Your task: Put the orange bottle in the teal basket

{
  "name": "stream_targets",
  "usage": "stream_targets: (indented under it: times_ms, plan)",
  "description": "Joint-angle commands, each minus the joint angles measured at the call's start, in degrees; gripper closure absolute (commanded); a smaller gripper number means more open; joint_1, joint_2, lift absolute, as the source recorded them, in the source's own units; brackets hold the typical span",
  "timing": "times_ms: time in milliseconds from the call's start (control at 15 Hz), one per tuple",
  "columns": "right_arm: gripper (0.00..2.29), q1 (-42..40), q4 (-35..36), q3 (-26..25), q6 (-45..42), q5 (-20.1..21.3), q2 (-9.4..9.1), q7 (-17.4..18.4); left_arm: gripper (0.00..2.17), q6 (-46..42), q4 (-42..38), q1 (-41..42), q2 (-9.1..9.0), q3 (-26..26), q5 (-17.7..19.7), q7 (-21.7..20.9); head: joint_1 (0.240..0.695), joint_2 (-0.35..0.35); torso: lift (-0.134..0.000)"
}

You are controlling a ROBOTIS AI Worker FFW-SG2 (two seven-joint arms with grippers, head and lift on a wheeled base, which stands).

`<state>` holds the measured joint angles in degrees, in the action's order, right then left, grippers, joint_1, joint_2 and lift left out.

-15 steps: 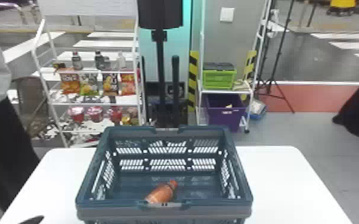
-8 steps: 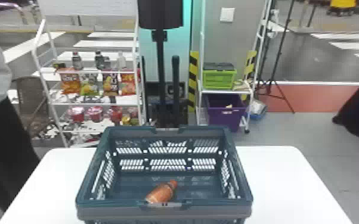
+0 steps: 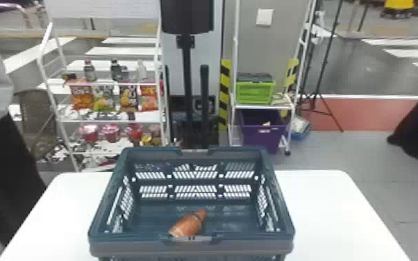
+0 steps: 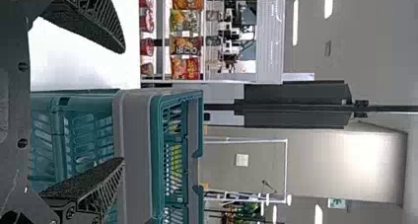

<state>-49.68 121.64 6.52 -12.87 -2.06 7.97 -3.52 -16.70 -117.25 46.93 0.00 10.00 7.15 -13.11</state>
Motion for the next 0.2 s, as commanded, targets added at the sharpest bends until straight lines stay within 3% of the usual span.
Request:
stream_targets:
  times_ms: [0, 133]
  plan:
    - [0.13, 0.0, 0.2, 0.2, 0.0, 0.0, 0.29, 0.0, 0.12, -1.8, 0.3, 0.5, -0.15, -0.5, 0.1, 0.3, 0.499, 0.0, 0.0]
    - [0.13, 0.0, 0.4, 0.4, 0.2, -0.1, 0.64, 0.0, 0.12, -2.5, 0.7, 0.5, -0.15, -0.7, 0.1, 0.7, 0.499, 0.0, 0.0]
